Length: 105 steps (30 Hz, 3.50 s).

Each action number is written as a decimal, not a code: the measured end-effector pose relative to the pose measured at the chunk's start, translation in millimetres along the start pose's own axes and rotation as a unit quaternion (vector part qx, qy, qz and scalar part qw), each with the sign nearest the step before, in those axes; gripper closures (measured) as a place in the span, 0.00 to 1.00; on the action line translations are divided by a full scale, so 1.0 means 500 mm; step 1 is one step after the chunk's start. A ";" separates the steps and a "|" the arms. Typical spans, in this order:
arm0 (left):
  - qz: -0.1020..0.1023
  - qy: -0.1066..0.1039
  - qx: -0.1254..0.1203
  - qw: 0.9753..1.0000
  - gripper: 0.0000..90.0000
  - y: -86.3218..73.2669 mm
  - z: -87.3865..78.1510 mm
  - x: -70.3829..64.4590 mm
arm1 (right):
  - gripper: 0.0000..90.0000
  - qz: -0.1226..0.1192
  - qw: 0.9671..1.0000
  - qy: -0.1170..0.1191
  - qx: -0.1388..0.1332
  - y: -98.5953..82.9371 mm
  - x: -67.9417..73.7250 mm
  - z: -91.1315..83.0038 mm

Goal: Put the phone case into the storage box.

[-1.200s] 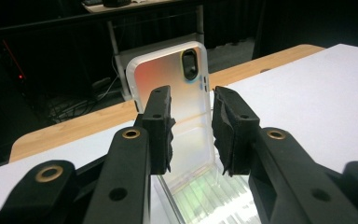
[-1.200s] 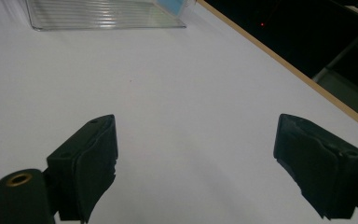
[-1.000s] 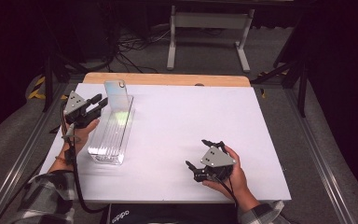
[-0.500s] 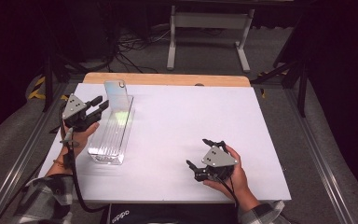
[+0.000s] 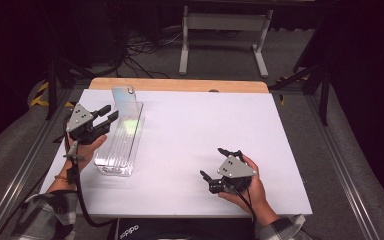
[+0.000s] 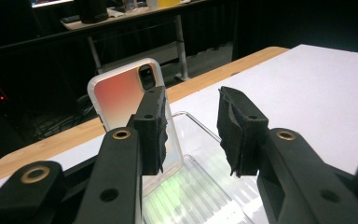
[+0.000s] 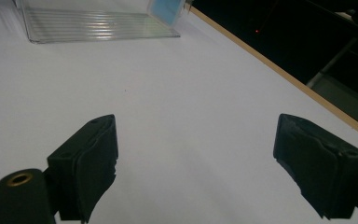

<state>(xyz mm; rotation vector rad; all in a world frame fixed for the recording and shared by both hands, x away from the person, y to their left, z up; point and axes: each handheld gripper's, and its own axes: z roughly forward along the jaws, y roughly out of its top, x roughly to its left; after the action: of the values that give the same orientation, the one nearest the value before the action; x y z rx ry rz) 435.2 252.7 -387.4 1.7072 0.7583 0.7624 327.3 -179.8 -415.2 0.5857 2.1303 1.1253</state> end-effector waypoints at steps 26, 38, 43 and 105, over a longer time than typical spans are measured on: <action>0.016 -0.021 -0.009 1.000 0.44 0.005 -0.032 -0.056 | 0.14 0.011 1.000 -0.008 -0.022 -0.001 -0.023 -0.017; 0.017 -0.034 -0.004 0.999 0.36 0.004 -0.046 -0.080 | 0.13 0.015 0.999 -0.008 -0.028 -0.001 -0.025 -0.020; 0.019 -0.046 -0.009 0.999 0.35 0.002 -0.049 -0.091 | 0.11 0.011 1.000 -0.001 -0.027 0.001 -0.021 -0.019; 0.048 -0.114 -0.011 0.992 0.05 -0.037 -0.086 -0.212 | 0.08 0.007 0.999 0.000 -0.051 0.001 -0.005 -0.020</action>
<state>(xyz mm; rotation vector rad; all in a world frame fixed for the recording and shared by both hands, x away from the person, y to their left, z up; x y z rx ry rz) 336.0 196.7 -408.2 1.7849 0.5118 0.6234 321.9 -186.7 -409.5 0.5550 2.0569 1.2346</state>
